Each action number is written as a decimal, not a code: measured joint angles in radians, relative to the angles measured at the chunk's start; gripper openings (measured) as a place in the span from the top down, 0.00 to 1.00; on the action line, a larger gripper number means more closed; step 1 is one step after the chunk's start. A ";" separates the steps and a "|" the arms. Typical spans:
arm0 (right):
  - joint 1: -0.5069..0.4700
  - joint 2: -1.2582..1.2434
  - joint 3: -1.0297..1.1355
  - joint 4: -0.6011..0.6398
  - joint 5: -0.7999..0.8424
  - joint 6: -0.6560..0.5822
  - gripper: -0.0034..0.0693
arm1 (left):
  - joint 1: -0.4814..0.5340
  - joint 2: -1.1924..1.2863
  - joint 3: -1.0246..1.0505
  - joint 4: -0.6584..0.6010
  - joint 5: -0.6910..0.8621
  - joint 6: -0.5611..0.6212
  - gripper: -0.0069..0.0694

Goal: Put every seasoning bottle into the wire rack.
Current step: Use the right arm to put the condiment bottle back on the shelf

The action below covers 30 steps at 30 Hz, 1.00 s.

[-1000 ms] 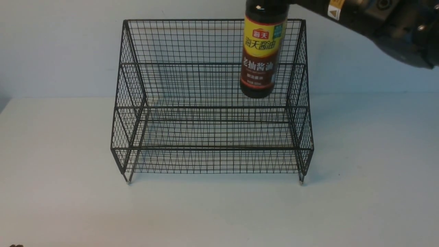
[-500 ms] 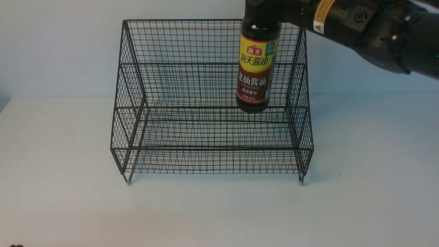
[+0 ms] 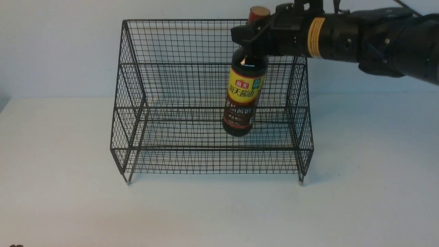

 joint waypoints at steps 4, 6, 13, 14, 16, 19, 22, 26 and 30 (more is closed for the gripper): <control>0.000 0.013 0.000 -0.115 -0.005 0.100 0.59 | 0.000 0.000 0.000 0.000 0.000 0.000 0.92; 0.000 0.015 0.000 -0.128 -0.007 0.114 0.59 | 0.000 0.000 0.000 0.000 0.000 0.000 0.92; -0.002 0.015 0.000 -0.128 -0.008 0.121 0.59 | 0.000 0.000 0.000 0.000 0.000 0.000 0.92; -0.002 0.016 0.000 -0.128 -0.008 0.121 0.59 | 0.000 0.000 0.000 0.000 0.000 0.000 0.92; -0.003 0.022 -0.002 -0.128 -0.008 0.125 0.59 | 0.000 0.000 0.000 0.000 0.000 0.000 0.92; -0.003 0.028 -0.005 -0.128 -0.007 0.124 0.58 | 0.000 0.000 0.000 0.000 0.000 0.000 0.92; -0.003 0.033 -0.008 -0.112 -0.023 0.146 0.52 | 0.000 0.000 0.000 0.000 0.000 0.000 0.92; 0.001 0.033 -0.008 -0.027 -0.035 0.157 0.35 | 0.000 0.000 0.000 0.000 0.000 0.000 0.92; 0.002 0.031 -0.008 0.039 0.005 0.153 0.22 | 0.000 0.000 0.000 0.000 0.000 0.000 0.92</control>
